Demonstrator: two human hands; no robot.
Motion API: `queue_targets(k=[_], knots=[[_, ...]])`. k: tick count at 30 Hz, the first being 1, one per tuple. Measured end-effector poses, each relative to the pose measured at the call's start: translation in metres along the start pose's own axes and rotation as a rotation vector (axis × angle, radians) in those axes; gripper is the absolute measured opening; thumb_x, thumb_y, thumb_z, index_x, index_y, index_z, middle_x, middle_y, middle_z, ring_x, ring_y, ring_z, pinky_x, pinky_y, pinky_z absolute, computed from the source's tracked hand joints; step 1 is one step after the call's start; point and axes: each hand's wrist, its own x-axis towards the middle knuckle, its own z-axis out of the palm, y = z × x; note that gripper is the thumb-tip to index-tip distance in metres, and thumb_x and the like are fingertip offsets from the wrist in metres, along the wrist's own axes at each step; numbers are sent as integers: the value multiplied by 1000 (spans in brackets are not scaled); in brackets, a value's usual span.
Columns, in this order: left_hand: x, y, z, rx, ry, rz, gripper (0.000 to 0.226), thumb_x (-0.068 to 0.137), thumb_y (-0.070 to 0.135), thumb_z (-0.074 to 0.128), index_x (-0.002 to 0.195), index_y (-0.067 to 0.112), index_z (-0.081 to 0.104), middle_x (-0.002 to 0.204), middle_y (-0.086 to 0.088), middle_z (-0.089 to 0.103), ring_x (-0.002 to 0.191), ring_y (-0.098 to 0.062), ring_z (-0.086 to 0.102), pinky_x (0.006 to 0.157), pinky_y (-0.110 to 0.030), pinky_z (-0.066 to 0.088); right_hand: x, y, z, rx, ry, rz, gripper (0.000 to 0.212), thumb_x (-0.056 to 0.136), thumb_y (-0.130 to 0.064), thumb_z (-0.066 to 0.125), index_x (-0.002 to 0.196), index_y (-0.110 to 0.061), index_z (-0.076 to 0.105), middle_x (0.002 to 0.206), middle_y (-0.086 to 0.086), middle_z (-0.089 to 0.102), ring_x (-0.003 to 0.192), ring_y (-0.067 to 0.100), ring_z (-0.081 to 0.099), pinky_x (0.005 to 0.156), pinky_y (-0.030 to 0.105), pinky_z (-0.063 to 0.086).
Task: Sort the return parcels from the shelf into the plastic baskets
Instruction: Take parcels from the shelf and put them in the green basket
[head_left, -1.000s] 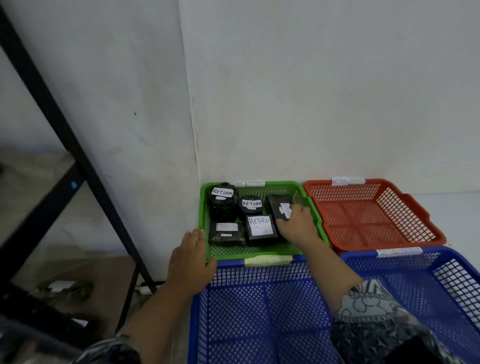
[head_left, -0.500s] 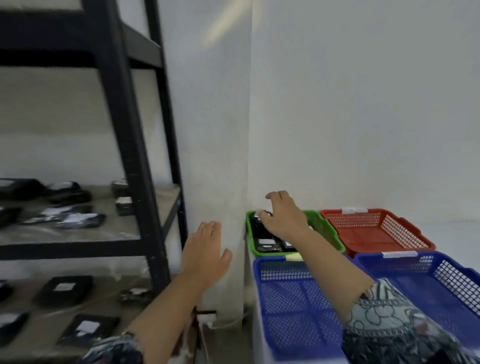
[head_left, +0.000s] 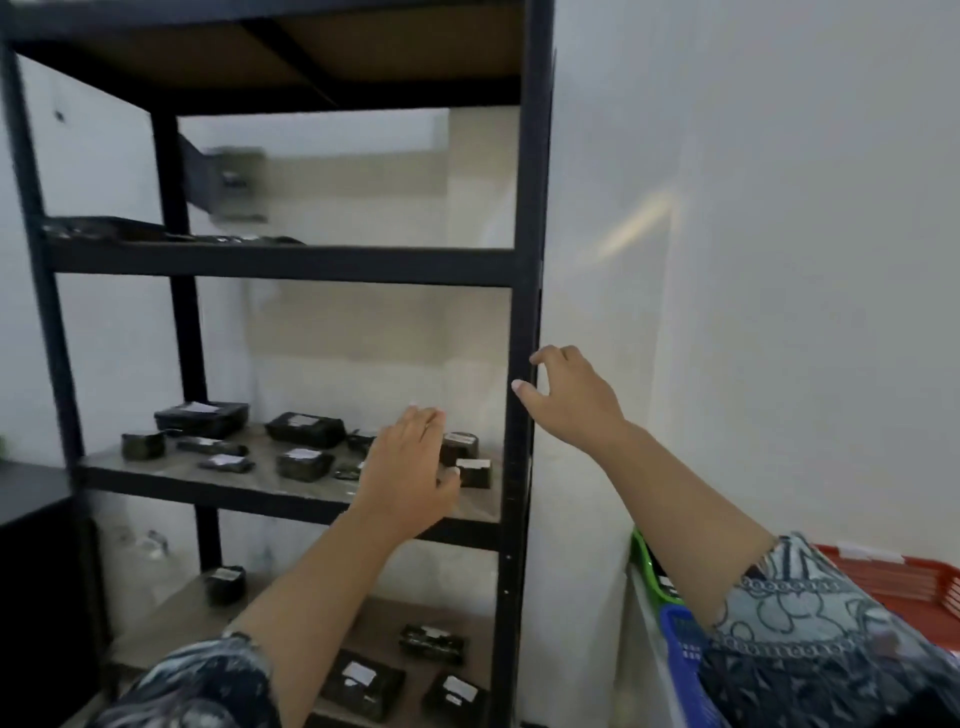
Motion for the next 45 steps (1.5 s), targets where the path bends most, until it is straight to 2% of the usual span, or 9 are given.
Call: queue_targets(k=[8,13,17,24,32,37,40,42,45], knots=[[40,-89,-59,21,176,-117,66,92,35,46,146,9,19,154,-6,20,143,-22,10,116,-37,18,86,-90,7,13,50,-168,45,94,-44,48,130,-18,45,132,3,42,111,21,50,89,36,45],[93,-143,-71,49,235,-128,67,91,33,46,147,8,18,155,-6,18,144,-22,9,116,-37,17,146,-127,26,38,106,-247,41,94,-44,48,126,-19,46,127,1,44,103,19,51,80,31,42],[141,-179,-83,41,286,-107,67,92,32,47,148,9,18,155,-4,18,144,-20,7,117,-37,14,195,-146,36,5,158,-288,43,94,-43,48,130,-18,44,131,3,42,105,21,52,82,31,41],[199,-247,-83,95,387,-64,63,90,38,48,143,10,30,145,-2,32,136,-21,27,111,-37,26,276,-164,58,6,184,-259,43,95,-43,47,130,-19,43,135,2,43,114,20,50,85,32,40],[245,-288,-73,-52,412,23,59,94,40,43,143,11,30,146,-1,31,136,-16,26,113,-32,23,330,-181,97,-34,67,-136,48,92,-47,49,132,-21,41,136,4,41,115,22,50,85,33,41],[257,-306,-52,-79,382,111,72,84,54,18,143,14,33,146,0,35,138,-15,23,117,-31,8,360,-182,106,-36,-146,-1,61,88,-55,53,139,-27,35,143,5,38,127,23,43,101,36,38],[257,-312,-44,-89,430,157,72,83,52,22,140,11,38,139,-1,46,134,-18,34,116,-28,4,362,-184,109,-56,-321,67,67,86,-62,51,142,-28,36,147,1,38,131,22,40,106,35,33],[256,-314,-46,-88,420,178,75,82,53,20,142,12,35,139,0,44,133,-17,33,116,-27,1,360,-186,109,-76,-377,94,60,87,-64,48,133,-25,49,140,0,47,124,19,46,102,34,36],[255,-317,-47,-75,388,198,79,78,56,13,145,15,28,141,4,38,135,-13,26,118,-29,-1,355,-187,108,-31,-296,110,49,83,-61,57,108,-18,58,115,1,59,104,17,54,87,31,42]])
